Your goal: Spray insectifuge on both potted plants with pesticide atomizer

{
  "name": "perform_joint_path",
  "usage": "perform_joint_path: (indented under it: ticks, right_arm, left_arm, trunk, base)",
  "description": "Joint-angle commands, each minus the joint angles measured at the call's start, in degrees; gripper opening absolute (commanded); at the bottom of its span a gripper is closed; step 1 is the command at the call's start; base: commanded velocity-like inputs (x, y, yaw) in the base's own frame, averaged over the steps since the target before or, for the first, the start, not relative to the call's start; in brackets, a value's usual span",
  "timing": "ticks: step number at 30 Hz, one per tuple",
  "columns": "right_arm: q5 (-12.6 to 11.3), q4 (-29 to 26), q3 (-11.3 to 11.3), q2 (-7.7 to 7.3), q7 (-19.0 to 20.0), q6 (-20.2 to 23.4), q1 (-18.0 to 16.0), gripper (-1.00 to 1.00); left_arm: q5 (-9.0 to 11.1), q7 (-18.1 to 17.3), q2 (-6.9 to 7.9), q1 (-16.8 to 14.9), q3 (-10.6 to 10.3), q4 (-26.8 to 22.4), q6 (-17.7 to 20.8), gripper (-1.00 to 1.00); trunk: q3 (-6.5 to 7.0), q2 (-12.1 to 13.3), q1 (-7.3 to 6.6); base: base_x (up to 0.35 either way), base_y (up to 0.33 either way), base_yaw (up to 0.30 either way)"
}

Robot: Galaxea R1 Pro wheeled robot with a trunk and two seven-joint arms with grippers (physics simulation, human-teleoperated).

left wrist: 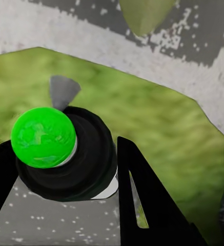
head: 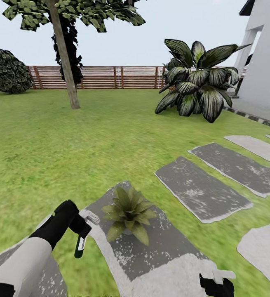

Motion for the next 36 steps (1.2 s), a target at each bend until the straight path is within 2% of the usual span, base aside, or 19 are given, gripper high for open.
perform_joint_path:
  ticks: [1,6,15,25,31,36]
  right_arm:
    - [0.61,0.05,-0.32,0.00,-0.24,-0.15,-0.03,1.00]
    - [0.59,0.01,-0.32,0.00,-0.24,-0.16,-0.03,1.00]
    - [0.61,-0.02,-0.32,-0.56,-0.29,-0.22,-0.03,1.00]
    - [0.52,-0.02,-0.32,-0.61,-0.31,-0.22,-0.03,1.00]
    - [0.52,-0.02,-0.32,-0.62,-0.32,-0.22,-0.03,1.00]
    - [0.52,-0.02,-0.32,-0.62,-0.33,-0.22,-0.03,1.00]
  left_arm:
    - [-0.55,-0.55,0.02,-0.03,-0.16,-0.08,0.19,-1.00]
    - [-0.55,-0.46,0.01,0.08,-0.20,-0.08,0.19,-1.00]
    - [-0.49,-0.22,-0.04,0.17,-0.21,-0.08,-0.02,-1.00]
    - [-0.55,-0.19,0.13,0.17,-0.29,-0.08,0.07,-1.00]
    - [-0.62,0.23,1.19,0.27,0.07,0.18,0.19,-1.00]
    - [-0.79,1.38,1.82,0.39,-0.16,1.00,0.27,-1.00]
  trunk:
    - [-0.06,-0.02,-0.01]
    - [-0.06,-0.02,-0.01]
    - [-0.06,-0.02,-0.01]
    - [-0.06,-0.02,-0.01]
    - [-0.06,-0.02,-0.01]
    - [-0.06,-0.02,-0.01]
  base:
    - [0.000,-0.268,0.277]
    - [0.067,-0.270,0.241]
    - [0.144,-0.255,0.015]
    - [-0.224,-0.210,0.004]
    - [-0.235,-0.199,0.218]
    - [0.050,-0.120,0.276]
